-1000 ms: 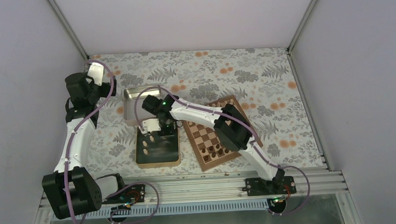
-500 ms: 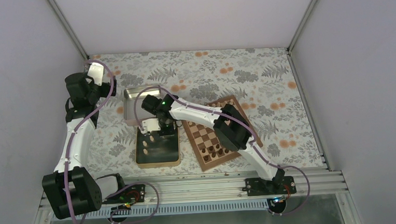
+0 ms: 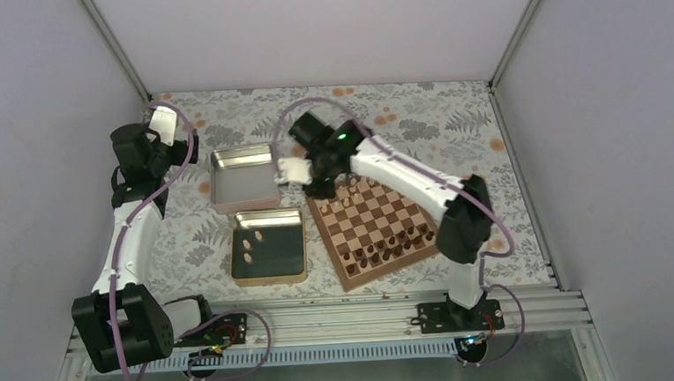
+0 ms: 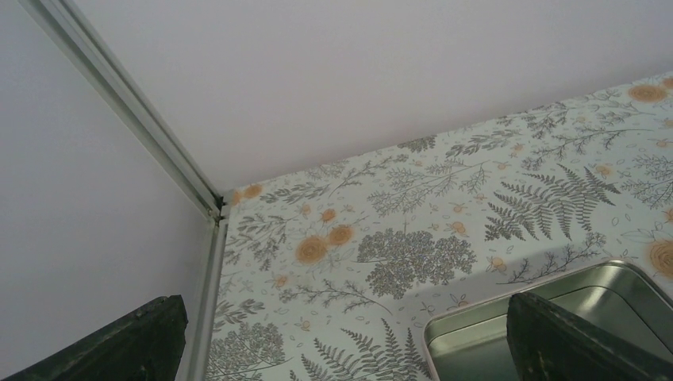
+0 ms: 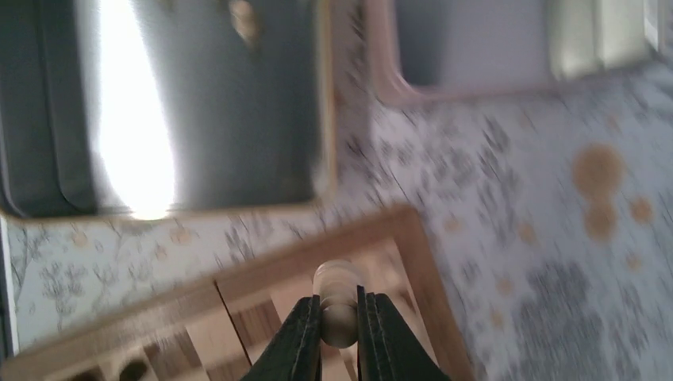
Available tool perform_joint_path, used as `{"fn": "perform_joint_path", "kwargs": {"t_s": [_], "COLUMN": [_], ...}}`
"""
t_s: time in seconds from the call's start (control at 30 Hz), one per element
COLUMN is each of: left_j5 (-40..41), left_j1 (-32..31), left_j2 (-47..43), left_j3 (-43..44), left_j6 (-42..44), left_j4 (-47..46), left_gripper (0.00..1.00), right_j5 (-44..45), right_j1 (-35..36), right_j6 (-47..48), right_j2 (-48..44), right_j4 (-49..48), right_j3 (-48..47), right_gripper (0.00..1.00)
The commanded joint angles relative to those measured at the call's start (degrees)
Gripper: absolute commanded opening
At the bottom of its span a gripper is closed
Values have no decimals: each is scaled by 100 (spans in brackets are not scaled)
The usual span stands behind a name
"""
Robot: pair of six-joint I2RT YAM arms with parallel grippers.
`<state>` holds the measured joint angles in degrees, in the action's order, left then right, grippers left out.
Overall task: Set up the chess pieces on the board
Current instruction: Place the chess piece on the chessboard.
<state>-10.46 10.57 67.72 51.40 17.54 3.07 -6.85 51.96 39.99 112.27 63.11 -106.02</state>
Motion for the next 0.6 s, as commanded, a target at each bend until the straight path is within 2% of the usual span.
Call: {"fn": "perform_joint_path", "kwargs": {"t_s": [0.0, 0.17, 0.33, 0.57], "left_j5": [-127, -148, -154, -150], "left_j1": [39, 42, 42, 42], "left_j2": [-58, -44, -37, -46], "left_j3": [2, 7, 20, 28], "left_j6": [17, 16, 13, 13], "left_j4": [-79, -71, -61, -49], "left_gripper": [100, 100, 100, 100], "right_j5": [-67, -80, -28, -151], "right_j1": [-975, -1880, -2444, -2683], "right_j6": [-71, 105, 198, 236], "right_j2": [-623, -1090, -1140, -798], "right_j4": [230, 81, -207, -510], "right_j3": [767, 1727, 2277, 2392], "right_gripper": [7, 7, 8, 8]}}
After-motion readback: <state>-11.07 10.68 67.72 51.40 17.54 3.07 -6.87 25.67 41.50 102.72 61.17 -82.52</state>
